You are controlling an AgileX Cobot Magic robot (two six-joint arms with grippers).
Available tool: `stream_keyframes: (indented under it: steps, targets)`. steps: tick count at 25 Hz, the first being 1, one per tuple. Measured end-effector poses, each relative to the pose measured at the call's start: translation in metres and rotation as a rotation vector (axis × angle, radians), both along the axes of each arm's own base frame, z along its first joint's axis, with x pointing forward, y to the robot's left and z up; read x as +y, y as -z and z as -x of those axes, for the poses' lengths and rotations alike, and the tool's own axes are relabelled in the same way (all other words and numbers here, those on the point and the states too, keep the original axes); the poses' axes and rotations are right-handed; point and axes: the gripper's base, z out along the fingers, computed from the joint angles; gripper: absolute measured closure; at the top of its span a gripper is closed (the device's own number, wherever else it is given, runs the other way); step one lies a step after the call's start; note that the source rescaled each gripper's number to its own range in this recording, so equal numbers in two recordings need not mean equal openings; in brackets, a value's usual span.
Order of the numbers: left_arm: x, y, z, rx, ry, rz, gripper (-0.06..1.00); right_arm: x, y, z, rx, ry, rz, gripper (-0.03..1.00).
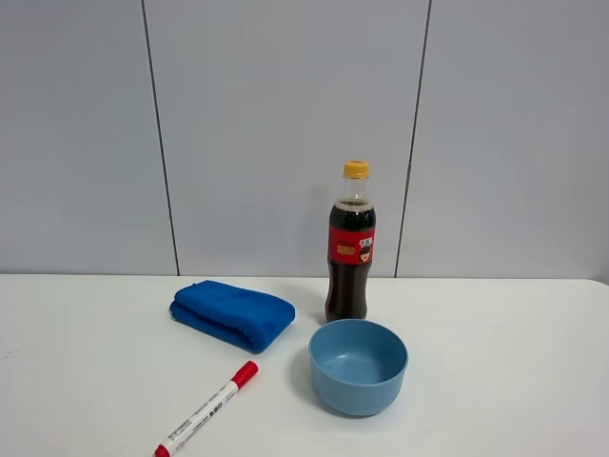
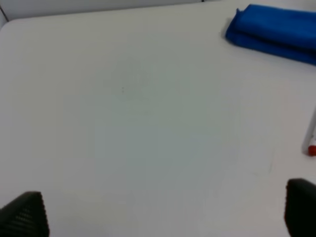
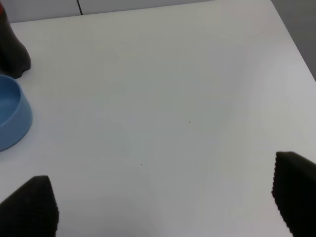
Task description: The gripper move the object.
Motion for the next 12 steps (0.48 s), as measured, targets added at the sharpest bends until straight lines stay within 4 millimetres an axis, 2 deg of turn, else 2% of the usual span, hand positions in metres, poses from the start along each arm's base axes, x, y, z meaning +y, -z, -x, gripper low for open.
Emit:
stream_keyframes:
  steps: [12]
  targets:
    - [0.0,0.0,0.0,0.0,0.0,0.0,0.02,0.0,0.0,0.0,0.0,0.0,0.0,-0.03]
